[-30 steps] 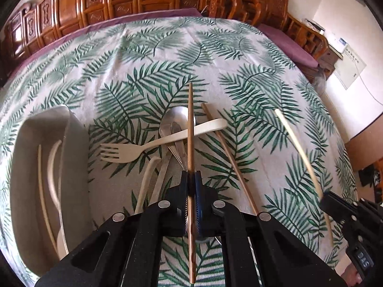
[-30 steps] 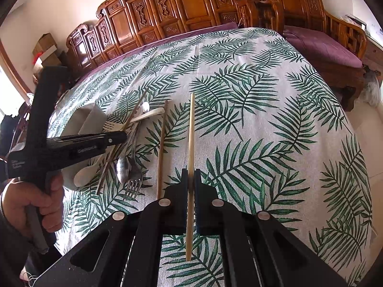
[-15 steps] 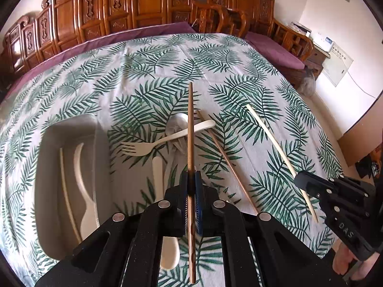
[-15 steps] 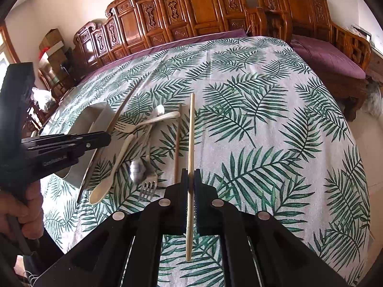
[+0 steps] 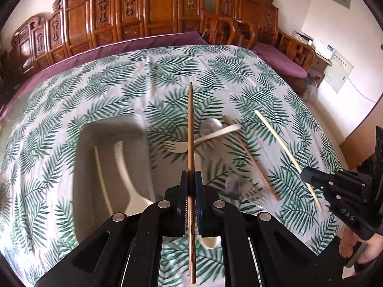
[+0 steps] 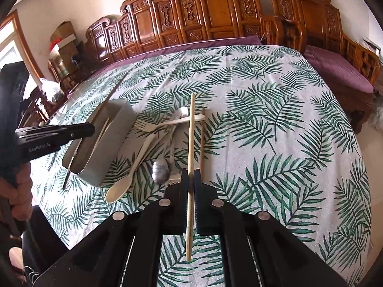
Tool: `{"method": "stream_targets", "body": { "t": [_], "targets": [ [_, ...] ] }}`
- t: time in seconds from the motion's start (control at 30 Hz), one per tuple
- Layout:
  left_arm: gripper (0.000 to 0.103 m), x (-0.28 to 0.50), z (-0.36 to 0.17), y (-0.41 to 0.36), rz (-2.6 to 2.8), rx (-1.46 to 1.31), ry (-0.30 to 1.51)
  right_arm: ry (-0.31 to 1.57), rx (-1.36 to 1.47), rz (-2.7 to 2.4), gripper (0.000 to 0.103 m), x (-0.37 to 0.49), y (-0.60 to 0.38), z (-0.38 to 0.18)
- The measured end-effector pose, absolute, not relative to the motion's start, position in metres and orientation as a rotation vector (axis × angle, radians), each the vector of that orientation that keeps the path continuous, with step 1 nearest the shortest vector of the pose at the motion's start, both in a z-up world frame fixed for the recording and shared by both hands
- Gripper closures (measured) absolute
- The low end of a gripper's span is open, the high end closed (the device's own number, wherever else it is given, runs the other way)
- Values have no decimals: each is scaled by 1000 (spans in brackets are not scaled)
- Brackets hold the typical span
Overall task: Organize utensils
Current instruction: 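Carry both chopsticks to the tray and open the left gripper inside it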
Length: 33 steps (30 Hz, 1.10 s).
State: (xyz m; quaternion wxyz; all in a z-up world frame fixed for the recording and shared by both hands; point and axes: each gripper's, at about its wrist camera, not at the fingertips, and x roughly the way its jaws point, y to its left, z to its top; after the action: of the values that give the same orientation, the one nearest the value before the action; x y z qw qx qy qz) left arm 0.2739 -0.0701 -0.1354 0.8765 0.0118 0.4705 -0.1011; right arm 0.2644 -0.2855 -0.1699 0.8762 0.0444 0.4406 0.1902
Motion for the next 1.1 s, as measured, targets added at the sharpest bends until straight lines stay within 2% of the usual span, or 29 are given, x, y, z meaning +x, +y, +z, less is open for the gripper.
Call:
{"method": "stream_targets", "body": {
  "t": [0.53,0.97,1.1],
  "targets": [
    [98,280,-141,17,-99,-9,995,861,26,474,97,269,-219,-134],
    [98,300,-155,38,-109,-45,1015,868,4,528,97,276,-151,-123],
    [95,301,-156,44,-108,-37,1017,880,-6,529,97,279,-140,-125]
  ]
}}
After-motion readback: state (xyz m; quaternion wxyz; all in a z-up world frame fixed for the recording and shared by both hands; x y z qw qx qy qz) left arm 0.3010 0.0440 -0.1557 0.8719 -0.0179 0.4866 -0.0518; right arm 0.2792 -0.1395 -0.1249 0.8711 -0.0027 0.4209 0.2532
